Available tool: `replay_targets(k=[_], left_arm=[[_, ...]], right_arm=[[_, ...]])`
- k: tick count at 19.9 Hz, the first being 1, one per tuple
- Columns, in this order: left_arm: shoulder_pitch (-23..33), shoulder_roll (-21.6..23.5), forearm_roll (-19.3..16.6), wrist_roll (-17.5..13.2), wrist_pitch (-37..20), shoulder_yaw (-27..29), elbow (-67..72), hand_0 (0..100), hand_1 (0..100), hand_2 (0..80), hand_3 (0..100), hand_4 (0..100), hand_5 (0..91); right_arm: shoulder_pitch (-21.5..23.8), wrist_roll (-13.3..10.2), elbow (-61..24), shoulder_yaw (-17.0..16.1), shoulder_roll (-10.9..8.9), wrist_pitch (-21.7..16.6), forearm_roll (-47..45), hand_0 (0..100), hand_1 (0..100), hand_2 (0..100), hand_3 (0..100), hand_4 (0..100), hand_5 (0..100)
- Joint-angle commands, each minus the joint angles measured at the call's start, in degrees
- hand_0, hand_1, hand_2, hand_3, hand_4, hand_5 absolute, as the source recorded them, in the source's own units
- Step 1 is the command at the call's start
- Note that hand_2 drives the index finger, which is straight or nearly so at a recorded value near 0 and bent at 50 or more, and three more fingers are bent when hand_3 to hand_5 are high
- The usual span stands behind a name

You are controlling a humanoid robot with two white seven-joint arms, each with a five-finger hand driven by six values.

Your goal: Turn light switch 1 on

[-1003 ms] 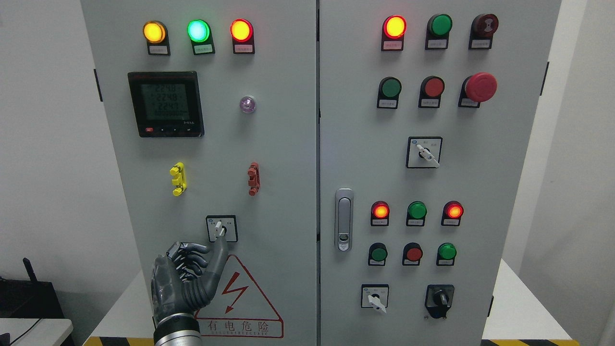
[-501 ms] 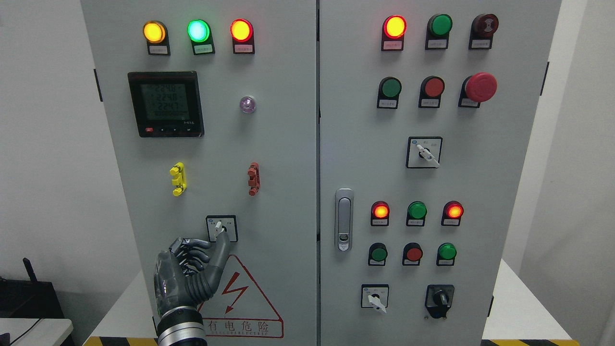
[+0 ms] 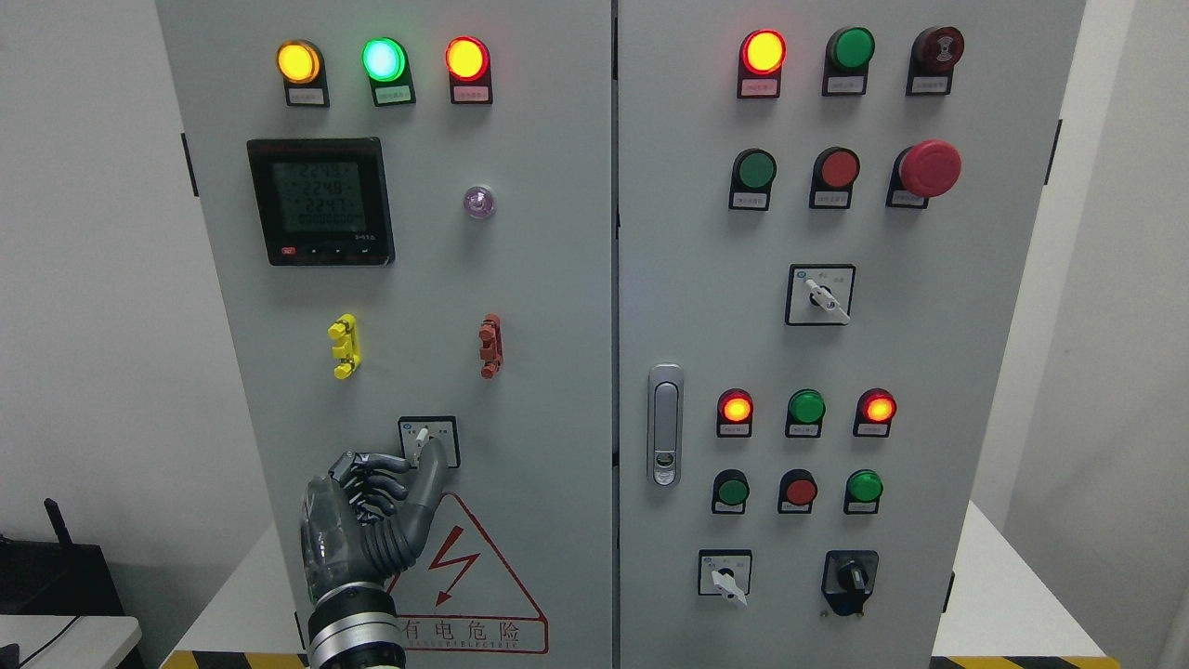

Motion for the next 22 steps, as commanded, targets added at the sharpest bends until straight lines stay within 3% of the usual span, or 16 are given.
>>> replay_targets(k=[1,22], left_arm=[[-0.3,-0.2,-0.4,0.1,0.3,-0.5,0.4,10,58,59.0,83,85,80.5],[-1.2,-0.4,-0.4,1.0,1.1,-0.8,1.8,14,53,60.4,85,87,81.4]], right_arm=[[0.0,0.0,0.0,1.0,0.04,0.0,-1.4,12,39,0,0,0,0],[0.0,0.0,0.0,1.0,-0.05,0.0,-1.4,12,39,0,0,0,0]])
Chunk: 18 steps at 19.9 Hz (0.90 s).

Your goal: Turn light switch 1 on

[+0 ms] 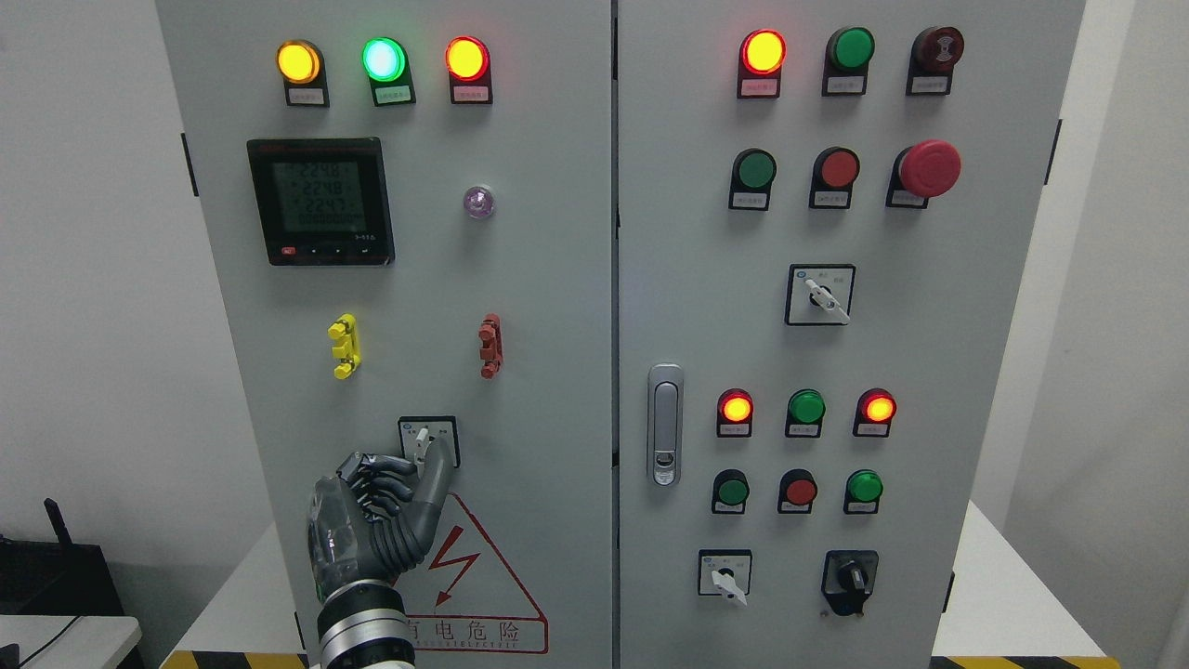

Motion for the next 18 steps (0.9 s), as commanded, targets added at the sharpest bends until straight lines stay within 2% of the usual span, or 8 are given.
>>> replay_targets(k=[1,18], left_arm=[[-0.4,-0.1,0.0,0.0,0.0,-0.1,0.7,14,53,60.4,85,87,81.4],[-0.4,-0.2,0.2,0.0,0.2,-0.3,0.8,18,51,60.6,86,87,81.7]], right_arm=[[0.0,0.0,0.0,1.0,-0.05,0.0,-1.4,12,39,0,0,0,0],[0.0,0.0,0.0,1.0,-0.05,0.0,-1.4,12,39,0,0,0,0]])
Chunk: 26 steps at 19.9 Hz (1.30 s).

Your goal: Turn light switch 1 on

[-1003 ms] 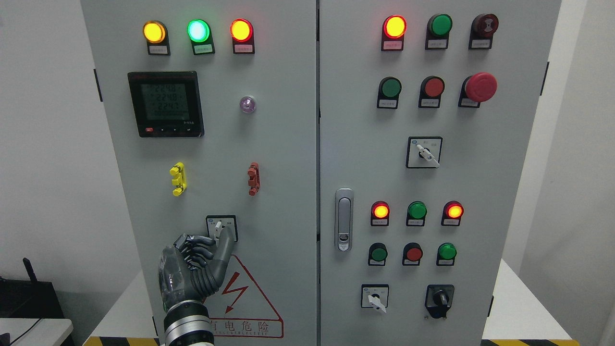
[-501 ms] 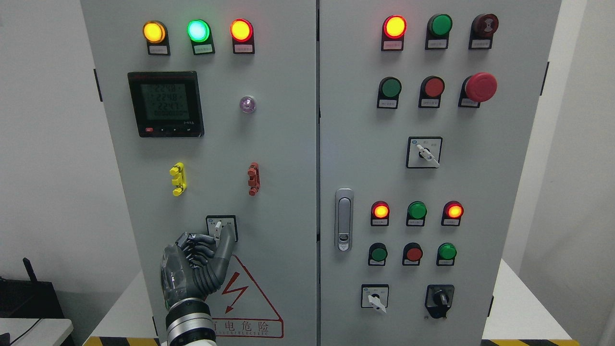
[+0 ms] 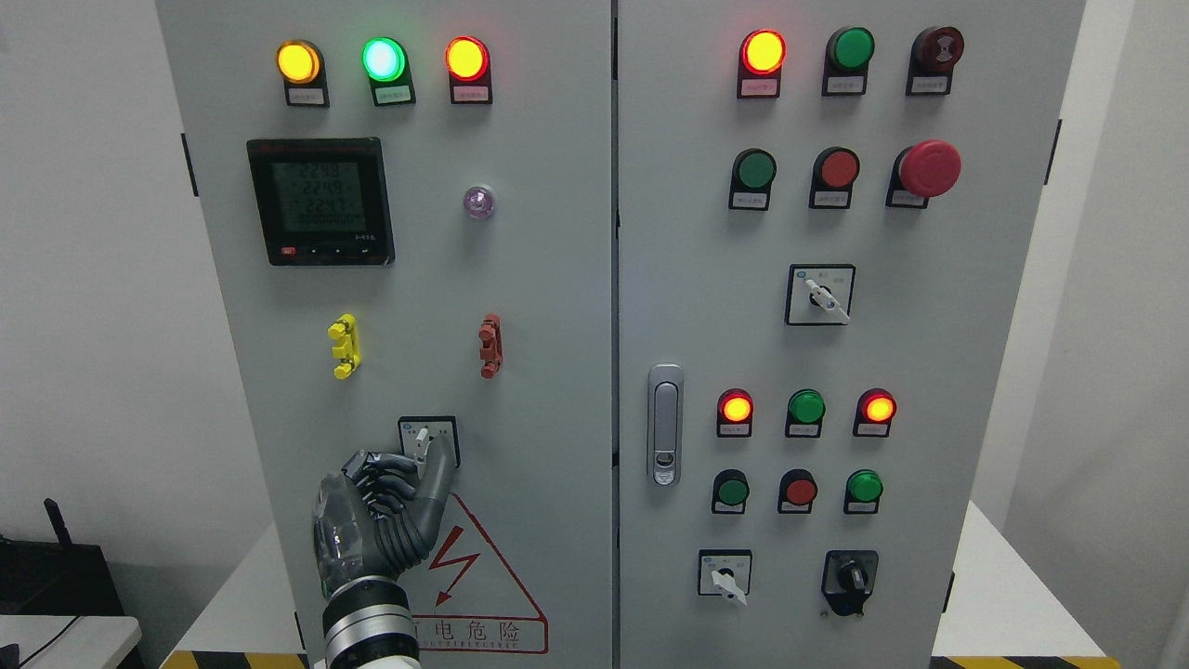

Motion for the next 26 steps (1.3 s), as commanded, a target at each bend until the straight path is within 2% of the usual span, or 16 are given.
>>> replay_targets(k=[1,10,26], left_arm=[[0.0,-0.1,0.0,0.0,0.0,-0.1,0.2,18,51,60.7,86,87,81.8],[-0.4,-0.1,0.0,0.0,0.0,-0.2,0.1,22,49,60.9,86,88,81.9],[-0.3,-0.2,0.0,0.0,0.0,-0.2,0.1,35,46,63.2,87,88,83.3]], right_arm=[[0.0,0.0,0.0,1.0,-0.03,0.0,-1.4,12,39,0,0,0,0],[0.0,0.0,0.0,1.0,-0.03,0.0,-1.4,12,39,0,0,0,0],[0.0,0.0,0.0,1.0,-0.03,0.0,-1.4,12,39,0,0,0,0]])
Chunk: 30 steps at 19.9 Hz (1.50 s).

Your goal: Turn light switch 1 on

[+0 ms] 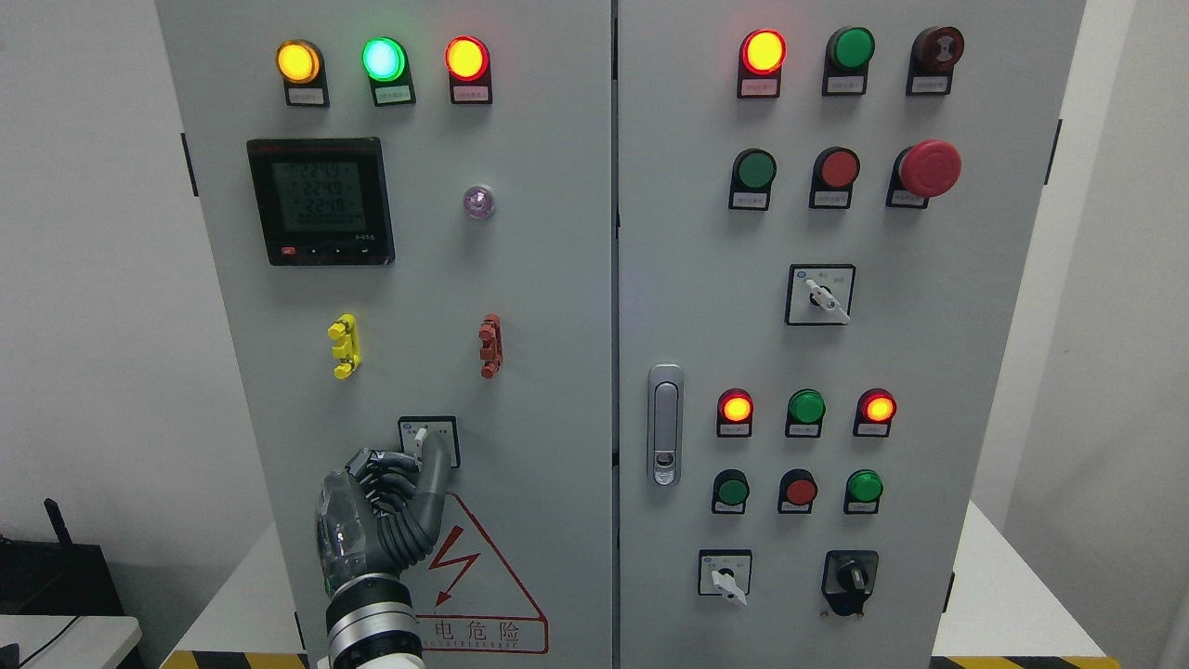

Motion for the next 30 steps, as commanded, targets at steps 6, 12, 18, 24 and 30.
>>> replay_targets(k=[6,12,18,24,30], left_arm=[[0.0,0.0,0.1,-0.1,0.0,-0.1,0.0,42,44,63.7,87,88,83.3],[0.0,0.0,0.3,-0.1,0.0,-0.4,0.0,52,42,64.7,88,89,83.4],[-0.1,0.0,0.5,-0.1,0.0,-0.6,0.0,55,39,64.9,88,89,82.6],[0.0,0.0,0.4,-0.1,0.0,-0.6,0.0,59,28,64.7,88,89,81.7],[0.2,0.0,0.4,-0.1,-0.1,-0.6,0.0,61,23,64.2,89,89,81.3]], right_arm=[[0.0,0.0,0.0,1.0,-0.02,0.0,-1.4,12,39,0,0,0,0],[0.0,0.0,0.0,1.0,-0.02,0.0,-1.4,12,39,0,0,0,0],[0.0,0.0,0.0,1.0,0.07,0.0,-1.4,12,39,0,0,0,0],[0.0,0.0,0.0,1.0,0.07,0.0,-1.4,12,39,0,0,0,0],[0.0,0.0,0.0,1.0,-0.02,0.0,-1.4,12,39,0,0,0,0]])
